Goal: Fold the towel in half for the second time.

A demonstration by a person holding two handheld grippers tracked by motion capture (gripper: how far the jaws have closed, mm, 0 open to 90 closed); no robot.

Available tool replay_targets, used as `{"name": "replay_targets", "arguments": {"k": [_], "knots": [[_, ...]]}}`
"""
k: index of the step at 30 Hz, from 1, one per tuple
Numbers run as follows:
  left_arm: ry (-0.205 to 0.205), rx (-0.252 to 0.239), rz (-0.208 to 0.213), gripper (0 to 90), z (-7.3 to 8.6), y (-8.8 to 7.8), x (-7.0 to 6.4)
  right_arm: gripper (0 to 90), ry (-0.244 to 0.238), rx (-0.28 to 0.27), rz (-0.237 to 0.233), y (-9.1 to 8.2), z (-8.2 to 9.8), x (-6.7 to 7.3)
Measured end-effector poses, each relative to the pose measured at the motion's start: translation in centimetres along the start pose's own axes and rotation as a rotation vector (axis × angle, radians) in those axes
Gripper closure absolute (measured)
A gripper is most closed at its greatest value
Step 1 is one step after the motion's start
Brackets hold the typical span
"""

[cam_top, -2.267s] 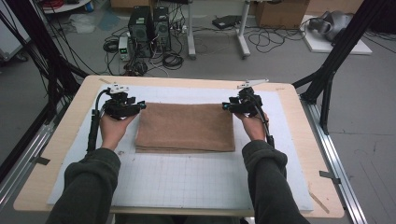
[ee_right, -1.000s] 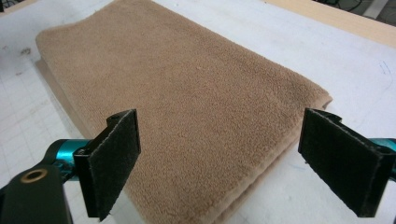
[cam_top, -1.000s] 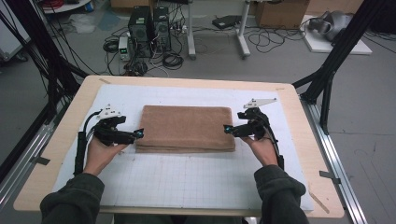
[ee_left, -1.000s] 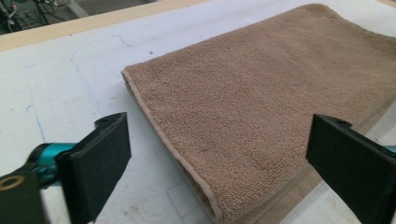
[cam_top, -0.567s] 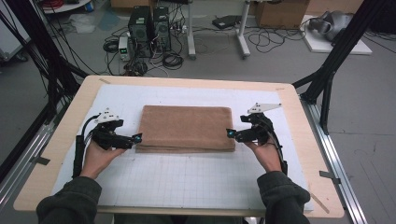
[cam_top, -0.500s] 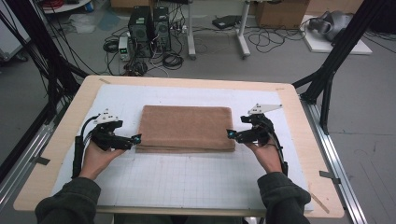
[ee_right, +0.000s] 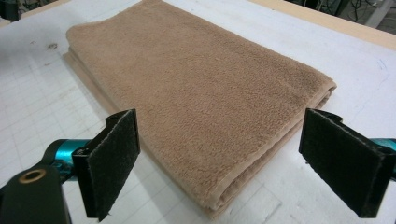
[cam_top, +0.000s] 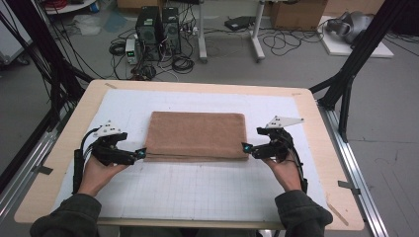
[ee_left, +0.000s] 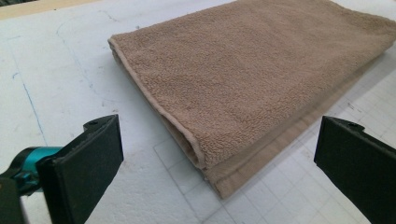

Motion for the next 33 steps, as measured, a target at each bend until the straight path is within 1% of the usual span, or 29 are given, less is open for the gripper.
{"name": "replay_targets", "arguments": {"k": [5,7,8,9,11,14,17,21,24,27,29,33], "knots": [[0.019,-0.003,0.011,1.7,0.2,-0.5,-0.6,11.5,0.001,-0.005,-0.006,-0.5,0.7,0.3],[0.018,-0.006,0.013,1.7,0.3,-0.7,-0.9,11.2,0.006,-0.011,-0.006,-0.7,1.0,0.4],[0.019,-0.007,0.014,1.7,0.3,-0.8,-1.0,11.2,0.000,-0.018,-0.007,-0.8,1.0,0.4],[0.019,-0.010,0.013,1.7,0.4,-0.9,-1.0,11.2,0.007,-0.017,-0.007,-1.0,1.2,0.6],[0.017,-0.011,0.013,1.7,0.5,-1.1,-1.1,11.2,-0.004,-0.021,-0.002,-1.3,1.4,0.7],[0.019,-0.014,0.011,1.7,0.8,-1.3,-1.2,11.2,-0.001,-0.028,-0.001,-1.9,1.7,0.8],[0.019,-0.018,0.013,1.7,1.0,-1.6,-1.5,11.2,0.008,-0.035,0.000,-2.4,2.0,0.8],[0.020,-0.021,0.019,1.7,1.4,-2.0,-1.8,11.2,0.009,-0.046,0.010,-3.1,2.6,0.7],[0.037,-0.014,0.015,1.7,1.7,-2.4,-2.1,11.2,0.013,-0.049,0.013,-3.6,3.2,0.7],[0.034,-0.018,0.013,1.7,1.9,-2.6,-2.2,11.2,0.012,-0.050,0.023,-4.0,3.7,0.6],[0.024,-0.020,0.014,1.7,2.1,-2.7,-2.3,11.2,0.020,-0.052,0.023,-4.2,4.0,0.6],[0.027,-0.025,0.017,1.7,2.5,-3.0,-2.7,11.2,0.020,-0.052,0.028,-4.6,4.7,0.6]]}}
Point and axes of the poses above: each handheld gripper's, and its own axes: y roughly forward along the jaws, z roughly out of its underside, x roughly to its left, the point moved 9 cm from there along y, roughly forward along the jaws, and after that the axes turned 11 degrees about y, right-handed, at the moved point
